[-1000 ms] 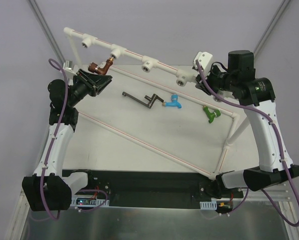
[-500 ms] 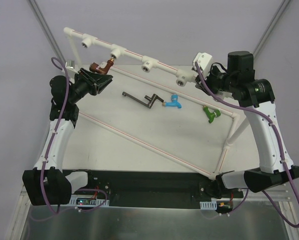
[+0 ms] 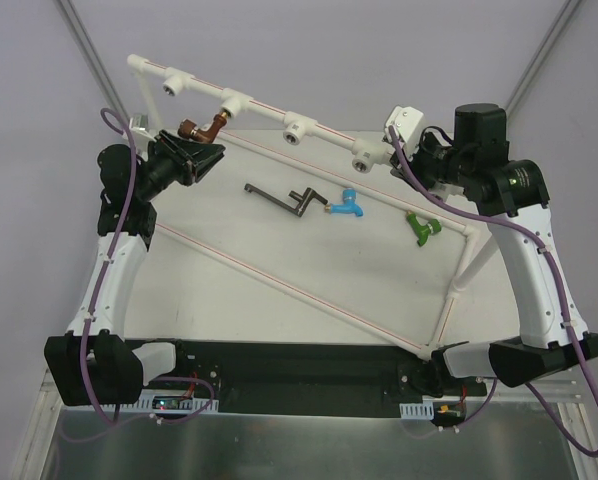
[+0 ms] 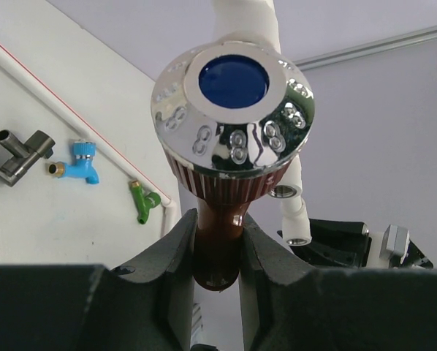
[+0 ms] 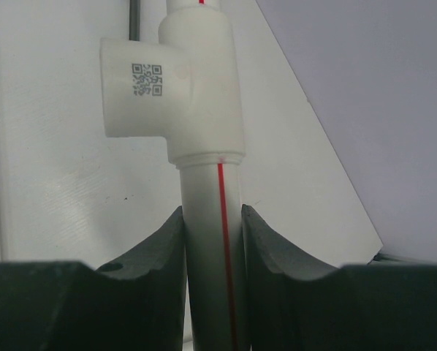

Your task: Install the water faucets

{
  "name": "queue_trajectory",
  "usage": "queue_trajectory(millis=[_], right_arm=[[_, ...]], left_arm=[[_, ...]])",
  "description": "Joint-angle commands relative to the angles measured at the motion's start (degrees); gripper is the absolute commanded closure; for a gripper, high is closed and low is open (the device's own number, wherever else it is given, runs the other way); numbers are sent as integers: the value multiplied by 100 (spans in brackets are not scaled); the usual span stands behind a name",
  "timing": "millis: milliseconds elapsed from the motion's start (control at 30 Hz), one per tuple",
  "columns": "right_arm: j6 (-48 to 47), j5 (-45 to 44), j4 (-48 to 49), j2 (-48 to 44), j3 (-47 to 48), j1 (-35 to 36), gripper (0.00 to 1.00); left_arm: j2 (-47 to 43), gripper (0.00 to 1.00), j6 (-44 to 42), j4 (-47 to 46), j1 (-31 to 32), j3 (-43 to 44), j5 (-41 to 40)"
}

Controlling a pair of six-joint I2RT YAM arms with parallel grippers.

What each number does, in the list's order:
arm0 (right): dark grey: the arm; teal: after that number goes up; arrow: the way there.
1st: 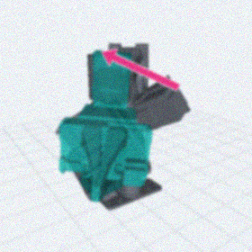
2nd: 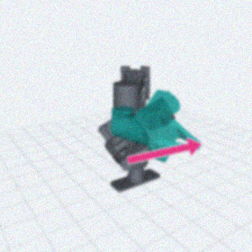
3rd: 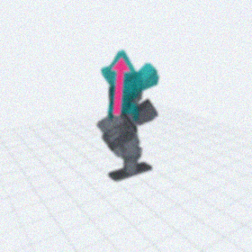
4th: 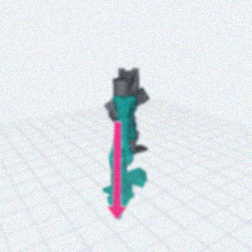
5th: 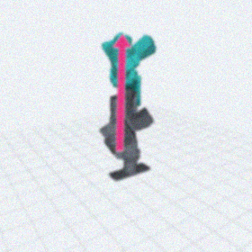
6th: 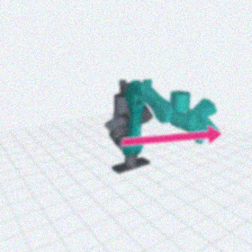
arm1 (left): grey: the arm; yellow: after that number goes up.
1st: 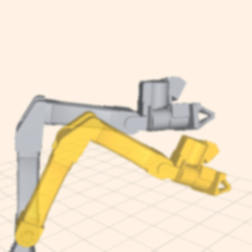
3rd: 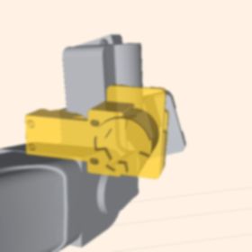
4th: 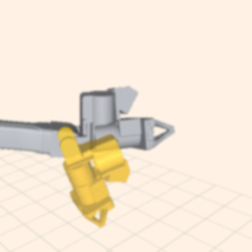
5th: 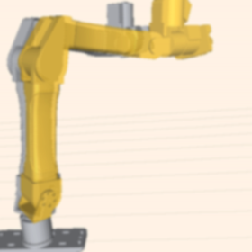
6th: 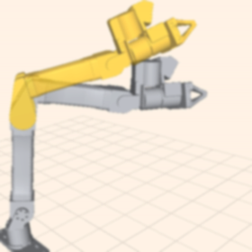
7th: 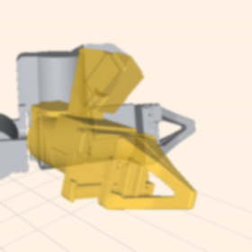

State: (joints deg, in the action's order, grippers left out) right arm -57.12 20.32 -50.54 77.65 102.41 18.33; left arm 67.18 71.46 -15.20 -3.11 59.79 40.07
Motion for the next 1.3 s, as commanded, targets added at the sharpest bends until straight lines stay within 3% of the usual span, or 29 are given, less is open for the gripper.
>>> queue_trajectory(millis=[0,1267], right_arm=[[500,-362,-360,102,-248,-22,98],[509,-414,-298,-22,-292,233,98]], left_arm=[[-12,100,-1,-141,-49,270,158],[199,100,-115,87,267,850,228]])
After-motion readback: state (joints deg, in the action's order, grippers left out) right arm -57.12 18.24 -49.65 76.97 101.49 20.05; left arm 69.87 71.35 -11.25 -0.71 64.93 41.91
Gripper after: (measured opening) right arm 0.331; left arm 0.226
